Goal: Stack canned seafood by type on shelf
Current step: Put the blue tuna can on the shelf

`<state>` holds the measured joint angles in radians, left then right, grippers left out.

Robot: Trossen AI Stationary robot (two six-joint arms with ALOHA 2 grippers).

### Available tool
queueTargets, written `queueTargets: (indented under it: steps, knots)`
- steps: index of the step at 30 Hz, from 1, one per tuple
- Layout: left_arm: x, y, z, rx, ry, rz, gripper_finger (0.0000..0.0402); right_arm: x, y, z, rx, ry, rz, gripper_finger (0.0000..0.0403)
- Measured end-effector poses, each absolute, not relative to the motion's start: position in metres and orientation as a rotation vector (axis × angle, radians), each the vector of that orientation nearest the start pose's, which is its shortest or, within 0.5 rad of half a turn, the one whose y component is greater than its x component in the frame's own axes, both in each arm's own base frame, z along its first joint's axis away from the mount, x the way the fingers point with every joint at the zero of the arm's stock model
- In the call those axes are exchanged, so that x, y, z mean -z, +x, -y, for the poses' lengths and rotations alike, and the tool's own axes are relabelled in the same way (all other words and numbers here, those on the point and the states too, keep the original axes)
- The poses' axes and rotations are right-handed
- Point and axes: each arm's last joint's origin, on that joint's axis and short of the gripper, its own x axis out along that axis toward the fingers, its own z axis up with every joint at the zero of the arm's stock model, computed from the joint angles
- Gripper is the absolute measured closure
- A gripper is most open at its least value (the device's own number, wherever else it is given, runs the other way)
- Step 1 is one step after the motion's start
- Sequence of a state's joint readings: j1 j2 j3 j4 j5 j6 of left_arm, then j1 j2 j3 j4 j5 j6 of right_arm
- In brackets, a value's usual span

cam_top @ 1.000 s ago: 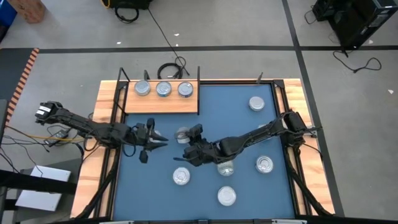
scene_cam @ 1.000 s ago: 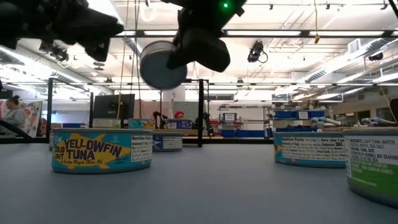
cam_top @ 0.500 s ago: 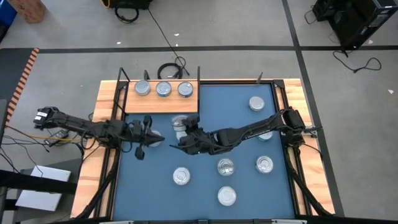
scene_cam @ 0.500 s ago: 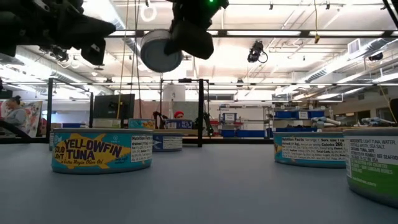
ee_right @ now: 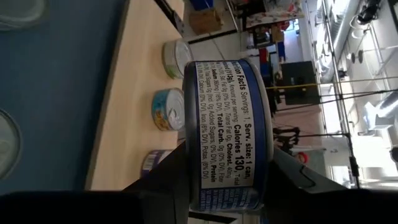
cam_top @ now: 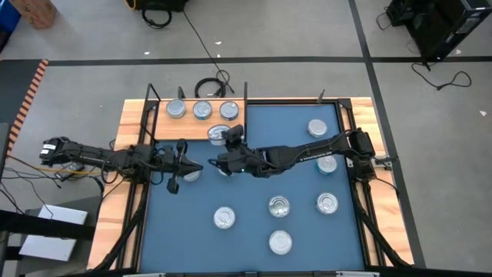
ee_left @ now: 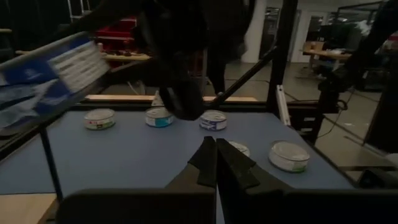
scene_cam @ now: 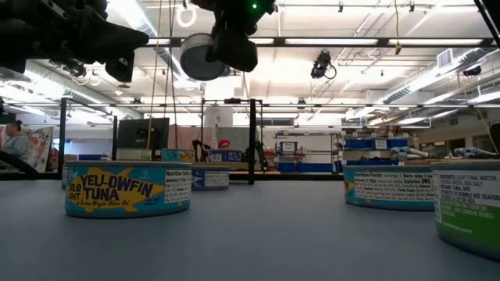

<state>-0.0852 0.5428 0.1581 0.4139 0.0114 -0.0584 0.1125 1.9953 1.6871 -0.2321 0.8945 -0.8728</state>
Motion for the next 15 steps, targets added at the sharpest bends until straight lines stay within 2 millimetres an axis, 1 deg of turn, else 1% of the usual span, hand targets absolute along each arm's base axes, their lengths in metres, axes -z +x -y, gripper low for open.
queueTargets:
  steps: [3, 8, 12, 15]
  knots:
    - [-0.206, 0.140, 0.012, 0.130, -0.081, 0.021, 0.0398, -0.283, 0.454, -0.018, 0.536, -1.090, -0.821, 0.0259]
    - [-0.206, 0.140, 0.012, 0.151, -0.083, 0.018, 0.0398, -0.281, 0.454, -0.002, 0.561, -1.058, -0.849, 0.0259]
    - [-0.207, 0.140, 0.012, 0.151, -0.086, 0.030, 0.0398, -0.281, 0.455, 0.004, 0.540, -1.011, -0.826, 0.0259]
    - [-0.207, 0.140, 0.012, 0.151, -0.085, 0.033, 0.0398, -0.279, 0.456, 0.004, 0.515, -0.992, -0.818, 0.0259]
